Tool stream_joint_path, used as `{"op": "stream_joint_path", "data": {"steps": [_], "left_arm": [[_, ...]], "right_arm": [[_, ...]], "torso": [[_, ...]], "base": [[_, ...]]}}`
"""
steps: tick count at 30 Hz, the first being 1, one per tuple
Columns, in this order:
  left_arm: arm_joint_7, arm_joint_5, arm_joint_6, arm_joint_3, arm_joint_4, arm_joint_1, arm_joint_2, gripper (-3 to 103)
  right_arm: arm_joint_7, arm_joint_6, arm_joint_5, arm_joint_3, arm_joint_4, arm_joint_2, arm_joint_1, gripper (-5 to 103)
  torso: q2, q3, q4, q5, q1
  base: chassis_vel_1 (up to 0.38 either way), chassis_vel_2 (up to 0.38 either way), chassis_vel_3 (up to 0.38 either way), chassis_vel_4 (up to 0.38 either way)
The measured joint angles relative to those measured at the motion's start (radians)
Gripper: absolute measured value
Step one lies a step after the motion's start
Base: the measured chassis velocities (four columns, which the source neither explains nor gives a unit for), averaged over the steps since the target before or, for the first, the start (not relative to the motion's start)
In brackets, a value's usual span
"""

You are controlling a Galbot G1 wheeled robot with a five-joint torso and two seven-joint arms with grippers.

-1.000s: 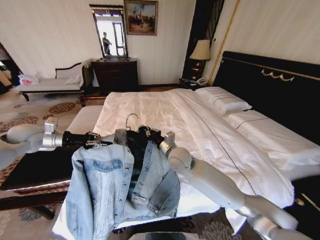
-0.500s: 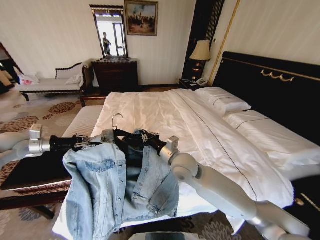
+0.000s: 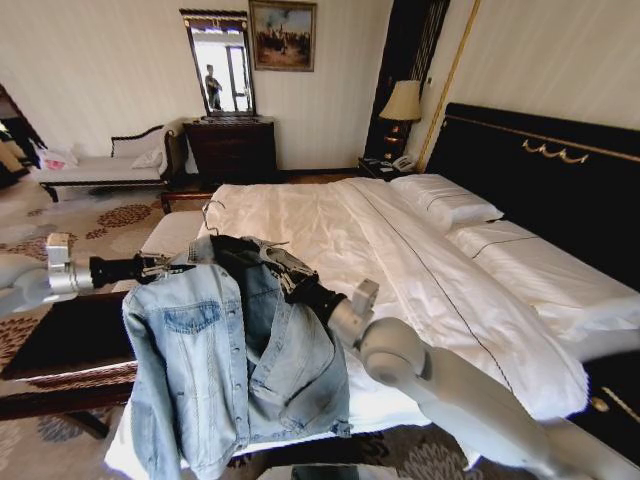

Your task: Pick up the clothes from the bed and hang them on the clothes hanger.

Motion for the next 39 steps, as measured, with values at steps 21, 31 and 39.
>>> {"op": "stream_joint_path", "data": {"steps": [21, 31, 39], "left_arm": [[-0.040, 0.001, -0.037, -0.049, -0.019, -0.012, 0.024, 18], [-0.043, 0.058, -0.049, -0.013, -0.064, -0.047, -0.084, 18], [-0.033, 0.105, -0.047, 0.032, -0.105, -0.088, -0.181, 18]], "right_arm": [[-0.104, 0.040, -0.328, -0.089, -0.120, 0.083, -0.152, 11], [-0.120, 0.064, -0.328, -0.058, -0.131, 0.055, -0.184, 48], [-0.073, 0.067, -0.229, -0.020, -0.137, 0.036, -0.153, 71]], "torso": [[0.000, 0.000, 0.0001, 0.0001, 0.000], [0.000, 0.000, 0.0001, 0.0000, 0.000], [0.000, 0.000, -0.0002, 0.0002, 0.000]], "base": [[0.000, 0.000, 0.000, 0.000], [0.000, 0.000, 0.000, 0.000], [0.000, 0.000, 0.000, 0.000]]}}
